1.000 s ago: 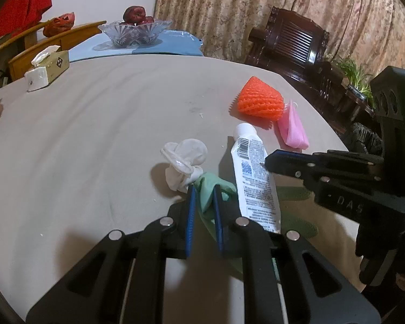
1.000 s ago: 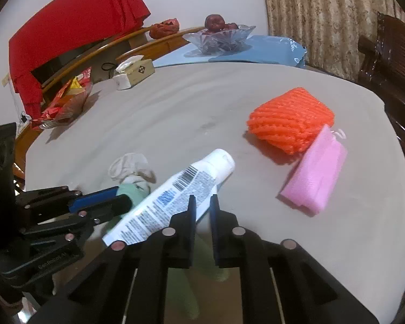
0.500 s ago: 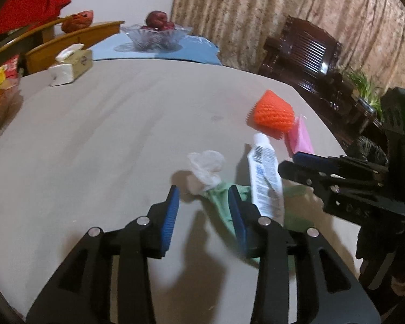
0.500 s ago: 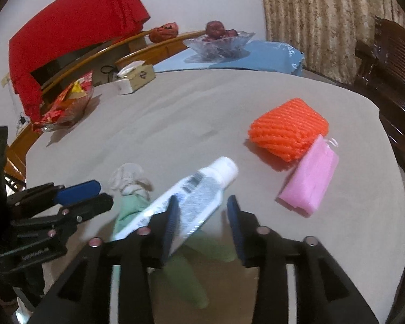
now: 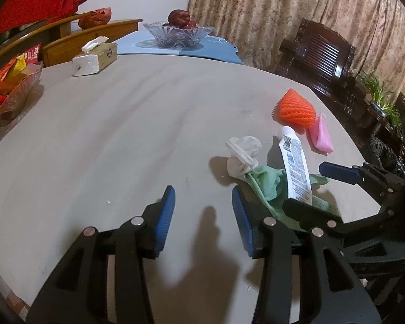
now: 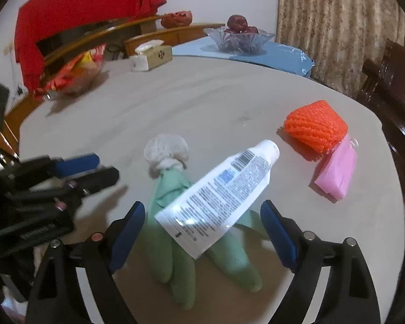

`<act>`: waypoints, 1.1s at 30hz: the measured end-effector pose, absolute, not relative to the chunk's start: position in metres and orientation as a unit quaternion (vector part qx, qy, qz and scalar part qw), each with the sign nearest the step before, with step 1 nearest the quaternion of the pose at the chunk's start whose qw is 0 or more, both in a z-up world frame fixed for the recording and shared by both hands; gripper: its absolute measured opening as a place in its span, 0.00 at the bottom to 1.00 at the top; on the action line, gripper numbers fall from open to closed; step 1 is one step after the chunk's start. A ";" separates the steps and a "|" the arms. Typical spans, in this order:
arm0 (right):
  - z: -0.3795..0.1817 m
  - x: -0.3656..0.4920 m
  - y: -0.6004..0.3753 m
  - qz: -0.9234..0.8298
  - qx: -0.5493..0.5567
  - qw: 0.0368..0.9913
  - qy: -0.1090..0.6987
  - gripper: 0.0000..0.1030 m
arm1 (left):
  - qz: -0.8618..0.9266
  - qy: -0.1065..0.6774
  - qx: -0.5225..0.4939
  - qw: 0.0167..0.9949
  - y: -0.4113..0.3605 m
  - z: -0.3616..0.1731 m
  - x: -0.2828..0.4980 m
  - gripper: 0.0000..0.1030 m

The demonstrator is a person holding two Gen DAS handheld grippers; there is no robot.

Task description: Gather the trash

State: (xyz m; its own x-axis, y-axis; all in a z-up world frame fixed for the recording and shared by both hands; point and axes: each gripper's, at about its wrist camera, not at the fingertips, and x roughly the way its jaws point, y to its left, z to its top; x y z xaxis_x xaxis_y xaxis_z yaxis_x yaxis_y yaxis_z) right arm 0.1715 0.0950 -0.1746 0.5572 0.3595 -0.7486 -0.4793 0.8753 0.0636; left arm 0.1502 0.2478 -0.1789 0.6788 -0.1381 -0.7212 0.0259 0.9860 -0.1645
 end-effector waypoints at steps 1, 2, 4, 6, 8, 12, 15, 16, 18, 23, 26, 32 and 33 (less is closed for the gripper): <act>-0.175 0.172 0.093 0.235 -0.070 0.880 0.408 0.83 | -0.044 0.398 -0.072 0.914 0.248 -0.179 0.150 0.42; -0.176 0.173 0.089 0.231 -0.064 0.880 0.410 0.83 | -0.044 0.398 -0.073 0.914 0.248 -0.179 0.151 0.42; -0.173 0.175 0.082 0.221 -0.062 0.884 0.407 0.83 | -0.045 0.397 -0.076 0.913 0.248 -0.179 0.152 0.42; -0.171 0.176 0.072 0.209 -0.065 0.888 0.403 0.83 | -0.046 0.395 -0.076 0.914 0.246 -0.178 0.153 0.42; -0.169 0.178 0.062 0.198 -0.063 0.891 0.403 0.83 | -0.049 0.394 -0.075 0.915 0.242 -0.177 0.154 0.43; -0.168 0.183 0.044 0.184 -0.048 0.894 0.406 0.83 | -0.050 0.393 -0.069 0.916 0.233 -0.177 0.155 0.44; -0.165 0.178 0.049 0.204 -0.041 0.894 0.397 0.83 | -0.048 0.393 -0.067 0.916 0.230 -0.176 0.155 0.44; -0.165 0.176 0.053 0.212 -0.041 0.892 0.396 0.83 | -0.046 0.392 -0.066 0.916 0.230 -0.176 0.155 0.45; -0.167 0.172 0.064 0.229 -0.043 0.888 0.397 0.83 | -0.042 0.393 -0.063 0.917 0.233 -0.176 0.153 0.45; -0.176 0.168 0.089 0.235 -0.069 0.882 0.404 0.83 | -0.030 0.395 -0.066 0.916 0.246 -0.178 0.149 0.45; -0.181 0.167 0.094 0.227 -0.083 0.880 0.408 0.83 | -0.024 0.396 -0.072 0.915 0.251 -0.179 0.147 0.45; -0.182 0.169 0.090 0.212 -0.094 0.883 0.408 0.83 | -0.029 0.395 -0.074 0.915 0.248 -0.179 0.149 0.45; -0.180 0.170 0.086 0.209 -0.089 0.884 0.408 0.83 | -0.031 0.395 -0.074 0.915 0.246 -0.179 0.150 0.45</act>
